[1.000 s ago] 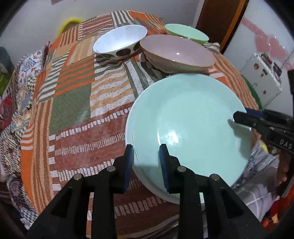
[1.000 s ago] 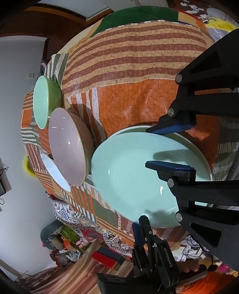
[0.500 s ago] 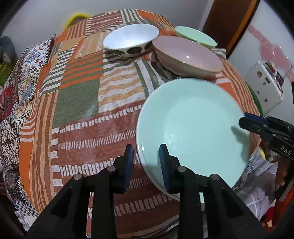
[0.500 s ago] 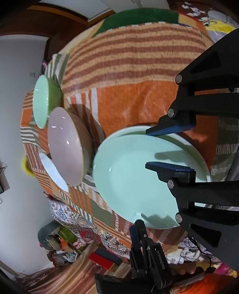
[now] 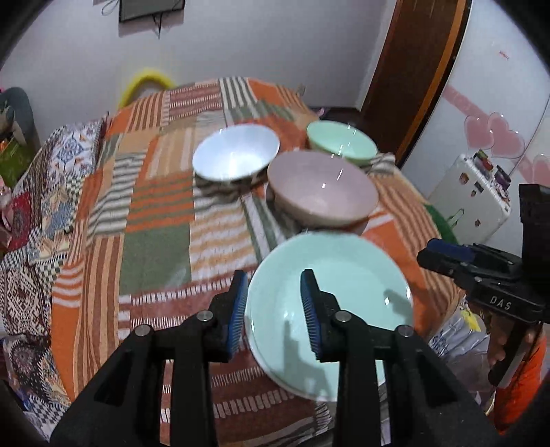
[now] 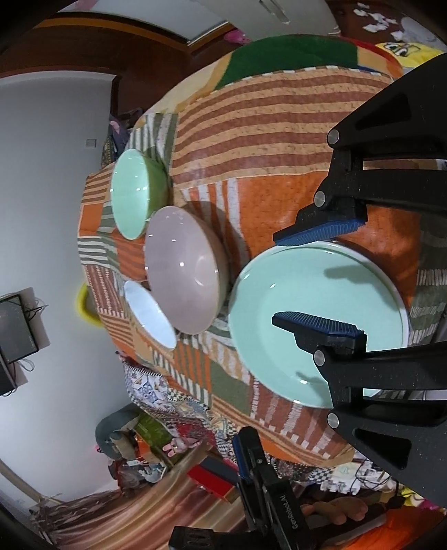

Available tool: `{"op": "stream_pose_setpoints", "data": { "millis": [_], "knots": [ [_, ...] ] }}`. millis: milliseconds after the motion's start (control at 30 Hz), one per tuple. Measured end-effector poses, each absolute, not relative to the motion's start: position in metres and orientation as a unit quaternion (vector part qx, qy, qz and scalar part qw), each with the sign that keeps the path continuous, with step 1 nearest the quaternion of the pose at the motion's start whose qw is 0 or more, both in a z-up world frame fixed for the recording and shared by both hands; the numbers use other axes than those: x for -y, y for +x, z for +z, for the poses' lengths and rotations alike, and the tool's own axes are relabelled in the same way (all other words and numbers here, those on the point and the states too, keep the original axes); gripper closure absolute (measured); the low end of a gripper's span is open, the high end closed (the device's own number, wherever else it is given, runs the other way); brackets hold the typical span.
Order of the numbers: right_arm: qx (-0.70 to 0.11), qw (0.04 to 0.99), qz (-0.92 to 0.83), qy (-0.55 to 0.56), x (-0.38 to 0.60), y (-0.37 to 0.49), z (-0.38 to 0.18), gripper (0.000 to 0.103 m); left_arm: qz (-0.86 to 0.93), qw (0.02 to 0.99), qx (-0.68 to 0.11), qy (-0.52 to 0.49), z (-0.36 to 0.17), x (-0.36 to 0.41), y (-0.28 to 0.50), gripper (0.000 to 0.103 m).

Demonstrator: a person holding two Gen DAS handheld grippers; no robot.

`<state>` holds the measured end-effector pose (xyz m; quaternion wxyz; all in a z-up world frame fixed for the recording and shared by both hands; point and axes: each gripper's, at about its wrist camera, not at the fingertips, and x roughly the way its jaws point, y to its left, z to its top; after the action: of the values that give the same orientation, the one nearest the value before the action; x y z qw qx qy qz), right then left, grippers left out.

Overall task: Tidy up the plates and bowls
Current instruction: 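Open both grippers and move them toward the pink bowl, then close both grippers on the pink bowl rim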

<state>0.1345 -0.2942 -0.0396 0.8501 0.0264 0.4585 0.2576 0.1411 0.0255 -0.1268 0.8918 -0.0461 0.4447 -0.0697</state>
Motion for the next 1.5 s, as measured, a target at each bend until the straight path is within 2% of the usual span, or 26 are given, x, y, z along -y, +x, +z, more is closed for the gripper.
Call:
{"op": "stream_pose_setpoints", "data": {
  "millis": [100,200,267,500,933,1033,1133,1200,1367,1500],
  "knots": [
    [-0.443,0.859,0.255,0.034,0.297,0.138,-0.031,0.056,-0.074,0.898,-0.430,-0.055,-0.118,-0.026,0.146,0.057],
    [-0.426,0.870,0.245,0.044,0.302,0.147,-0.023,0.052,-0.067,0.908,-0.410,-0.058,-0.109,-0.025,0.156,0.045],
    [-0.418,0.875,0.239,0.048,0.303,0.153,-0.020,0.044,-0.062,0.913,-0.399,-0.063,-0.107,-0.026,0.163,0.039],
    [-0.408,0.882,0.227,0.067,0.306,0.180,-0.018,0.042,-0.062,0.912,-0.399,-0.076,-0.112,-0.024,0.201,0.038],
    [-0.446,0.867,0.204,0.089,0.304,0.236,-0.056,0.042,-0.063,0.891,-0.442,-0.077,-0.164,-0.019,0.283,0.038],
    [-0.454,0.863,0.202,0.090,0.302,0.244,-0.064,0.042,-0.060,0.888,-0.449,-0.073,-0.175,-0.018,0.295,0.039],
    [-0.466,0.857,0.202,0.088,0.299,0.252,-0.072,0.042,-0.062,0.886,-0.454,-0.068,-0.183,-0.015,0.302,0.049],
    [-0.473,0.853,0.201,0.086,0.298,0.255,-0.077,0.044,-0.064,0.885,-0.457,-0.068,-0.187,-0.014,0.305,0.051],
    [-0.487,0.845,0.201,0.087,0.296,0.261,-0.086,0.056,-0.070,0.872,-0.477,-0.084,-0.201,-0.017,0.316,0.067],
    [-0.499,0.835,0.213,0.091,0.295,0.262,-0.092,0.076,-0.080,0.858,-0.495,-0.107,-0.214,-0.022,0.322,0.075]
  ]
}}
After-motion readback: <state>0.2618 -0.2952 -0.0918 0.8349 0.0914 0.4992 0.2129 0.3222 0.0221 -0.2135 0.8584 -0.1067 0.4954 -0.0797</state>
